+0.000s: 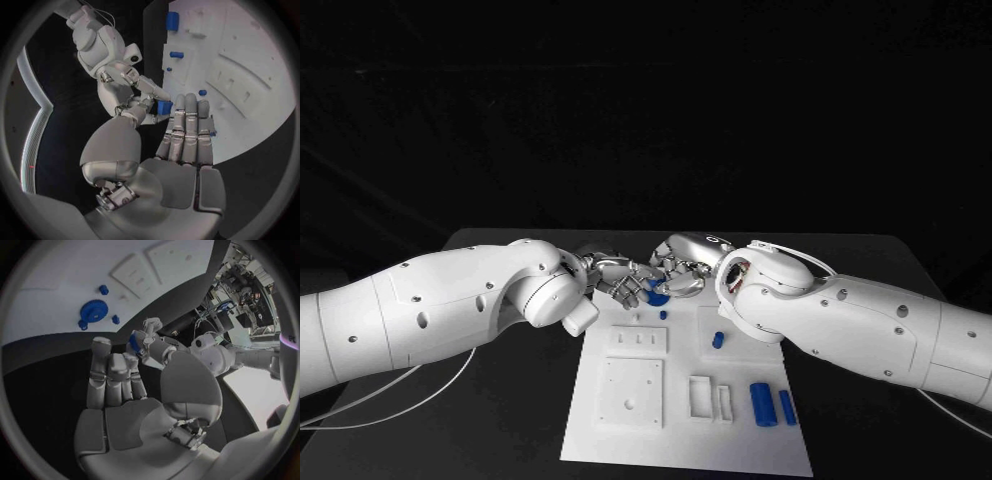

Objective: Assemble the parts on the task board

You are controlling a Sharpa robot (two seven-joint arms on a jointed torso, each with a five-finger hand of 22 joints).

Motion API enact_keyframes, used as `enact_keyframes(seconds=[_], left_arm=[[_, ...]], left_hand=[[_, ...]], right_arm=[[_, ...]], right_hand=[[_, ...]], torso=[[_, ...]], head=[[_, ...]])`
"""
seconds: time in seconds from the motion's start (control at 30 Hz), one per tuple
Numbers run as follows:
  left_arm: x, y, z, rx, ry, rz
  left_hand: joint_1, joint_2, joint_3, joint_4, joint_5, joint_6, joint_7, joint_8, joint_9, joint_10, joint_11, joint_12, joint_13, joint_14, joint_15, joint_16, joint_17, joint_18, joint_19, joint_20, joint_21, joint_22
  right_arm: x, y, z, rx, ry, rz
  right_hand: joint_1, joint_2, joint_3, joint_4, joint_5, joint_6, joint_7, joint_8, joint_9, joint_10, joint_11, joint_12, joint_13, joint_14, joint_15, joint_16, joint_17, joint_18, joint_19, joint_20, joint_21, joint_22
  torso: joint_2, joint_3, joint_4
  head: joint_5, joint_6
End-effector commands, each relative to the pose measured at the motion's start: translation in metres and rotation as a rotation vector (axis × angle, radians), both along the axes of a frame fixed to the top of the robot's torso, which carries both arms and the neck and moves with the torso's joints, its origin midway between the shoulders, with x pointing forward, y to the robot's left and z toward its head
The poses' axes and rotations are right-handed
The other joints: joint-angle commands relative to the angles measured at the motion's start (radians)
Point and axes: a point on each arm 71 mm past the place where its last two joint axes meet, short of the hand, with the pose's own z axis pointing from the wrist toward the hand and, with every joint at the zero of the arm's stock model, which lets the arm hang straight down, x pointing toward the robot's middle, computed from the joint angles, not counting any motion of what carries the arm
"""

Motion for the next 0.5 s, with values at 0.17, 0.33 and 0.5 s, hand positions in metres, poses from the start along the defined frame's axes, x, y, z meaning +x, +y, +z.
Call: enact_keyframes(seconds=[0.17,0.33,0.5], left_arm=[[-0.0007,-0.0066,0.0022,-0.013,-0.02,-0.034],[-0.0002,-0.0077,0.0022,-0.016,-0.024,-0.037],[0.0003,-0.0071,0.0024,-0.019,-0.033,-0.033]], left_hand=[[0.014,0.031,-0.004,-0.026,-0.001,0.015,-0.005,-0.006,-0.002,0.012,-0.003,-0.005,0.005,0.002,-0.002,0.004,-0.002,0.015,-0.002,-0.001,0.005,0.016],[0.03,0.058,-0.004,-0.056,0.0,0.027,-0.01,-0.003,-0.004,0.022,-0.008,-0.002,0.009,0.005,-0.004,0.006,-0.004,0.013,0.0,-0.003,0.006,0.016],[0.04,0.088,-0.001,-0.082,0.002,0.044,-0.017,0.001,-0.004,0.037,-0.014,0.003,0.015,0.006,-0.004,0.007,-0.006,0.012,0.001,-0.003,0.006,0.015]], right_arm=[[-0.0022,0.0062,-0.0007,-0.014,0.0,0.02],[-0.0014,0.0069,-0.0022,-0.018,0.004,0.022],[-0.0006,0.0045,-0.0034,-0.024,0.008,0.018]], right_hand=[[-0.003,0.008,0.005,0.0,0.004,0.049,0.024,0.004,0.051,0.007,-0.003,-0.005,0.0,0.003,-0.007,-0.005,0.001,0.02,0.008,0.001,0.003,0.018],[-0.003,0.008,0.005,0.0,0.004,0.049,0.024,0.004,0.051,0.007,-0.003,-0.005,0.0,0.004,-0.007,-0.005,0.001,0.02,0.008,0.001,0.003,0.018],[-0.004,0.008,0.005,0.0,0.004,0.049,0.024,0.004,0.051,0.007,-0.003,-0.005,0.0,0.004,-0.007,-0.005,0.001,0.02,0.008,0.001,0.003,0.018]], torso=[[0.0,0.0004,-0.0006],[0.0,-0.0003,-0.0008],[0.0,0.0003,-0.0008]], head=[[0.001,0.0],[0.001,-0.002],[0.002,-0.003]])
